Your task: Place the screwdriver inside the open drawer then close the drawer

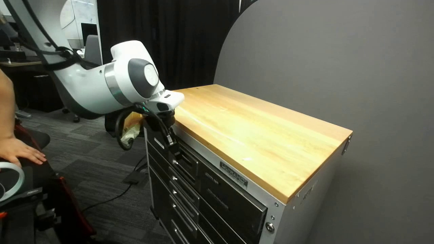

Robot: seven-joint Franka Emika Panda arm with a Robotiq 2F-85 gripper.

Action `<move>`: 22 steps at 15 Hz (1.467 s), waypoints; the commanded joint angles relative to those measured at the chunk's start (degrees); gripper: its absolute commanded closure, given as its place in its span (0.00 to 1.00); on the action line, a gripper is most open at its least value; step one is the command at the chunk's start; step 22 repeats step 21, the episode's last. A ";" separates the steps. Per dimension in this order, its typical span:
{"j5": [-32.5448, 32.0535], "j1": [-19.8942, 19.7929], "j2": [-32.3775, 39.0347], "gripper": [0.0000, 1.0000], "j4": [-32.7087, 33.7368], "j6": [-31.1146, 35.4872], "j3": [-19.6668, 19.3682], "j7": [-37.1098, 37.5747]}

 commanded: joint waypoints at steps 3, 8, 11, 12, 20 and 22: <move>-9.91 9.53 1.59 0.89 3.28 4.04 -10.10 13.83; -5.52 -3.78 -11.14 0.46 -8.42 1.15 3.84 -4.14; 1.36 -15.10 -16.10 0.23 -15.35 0.59 17.14 -15.46; 4.85 -18.81 -16.57 0.15 -17.02 1.10 21.75 -19.54; 30.52 -35.85 -14.01 0.00 -15.46 -7.79 47.58 -42.76; 39.87 -29.30 -15.39 0.00 -14.48 -9.68 42.63 -50.31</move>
